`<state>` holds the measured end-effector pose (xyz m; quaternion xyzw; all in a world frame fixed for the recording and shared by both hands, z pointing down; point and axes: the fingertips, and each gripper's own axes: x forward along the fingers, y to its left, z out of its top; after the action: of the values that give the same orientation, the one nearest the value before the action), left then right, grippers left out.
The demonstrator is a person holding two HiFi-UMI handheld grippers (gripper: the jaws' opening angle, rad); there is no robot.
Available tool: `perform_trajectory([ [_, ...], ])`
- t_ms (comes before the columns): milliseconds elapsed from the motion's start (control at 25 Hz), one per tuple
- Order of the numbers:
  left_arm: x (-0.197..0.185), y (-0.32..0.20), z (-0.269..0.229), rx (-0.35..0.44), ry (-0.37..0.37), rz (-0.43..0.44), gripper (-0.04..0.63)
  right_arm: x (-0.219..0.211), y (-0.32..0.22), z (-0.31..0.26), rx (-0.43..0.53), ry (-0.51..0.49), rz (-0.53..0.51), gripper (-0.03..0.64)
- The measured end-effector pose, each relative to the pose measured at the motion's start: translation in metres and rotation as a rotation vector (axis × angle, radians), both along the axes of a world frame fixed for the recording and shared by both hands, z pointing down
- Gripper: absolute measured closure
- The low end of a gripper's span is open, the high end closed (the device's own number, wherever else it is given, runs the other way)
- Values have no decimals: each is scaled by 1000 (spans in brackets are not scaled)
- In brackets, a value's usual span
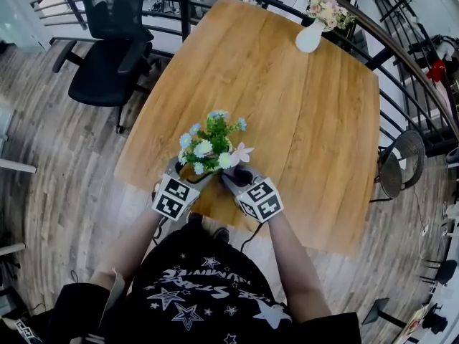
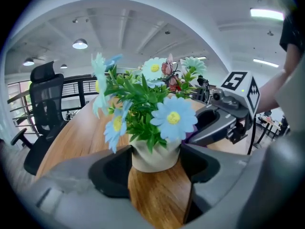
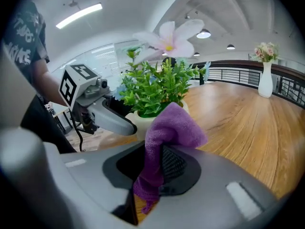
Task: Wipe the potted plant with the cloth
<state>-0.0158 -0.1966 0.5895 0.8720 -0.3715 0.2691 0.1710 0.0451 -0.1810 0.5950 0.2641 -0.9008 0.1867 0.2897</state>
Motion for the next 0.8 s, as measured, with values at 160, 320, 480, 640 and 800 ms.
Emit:
perform_trajectory([
  [160,1,-1,0,-1,0,-40,265,-11,14,-2,-5,-12,-31,537],
  [320,3,-1,-1,-4,-4,-46,265,-16,21,-4,-3,-19,-38,537],
  [480,2,-1,-1,-9,-4,-52,265,-23,29,-6,-12,-26,-46,537],
  [640,2,0,-2,-12,-4,-59,265,-26,31,-7,-29,-43,-15,537],
  [800,4,0,-1,-11,-4,-94,265,-22,28,-6,-32,-40,15,535],
])
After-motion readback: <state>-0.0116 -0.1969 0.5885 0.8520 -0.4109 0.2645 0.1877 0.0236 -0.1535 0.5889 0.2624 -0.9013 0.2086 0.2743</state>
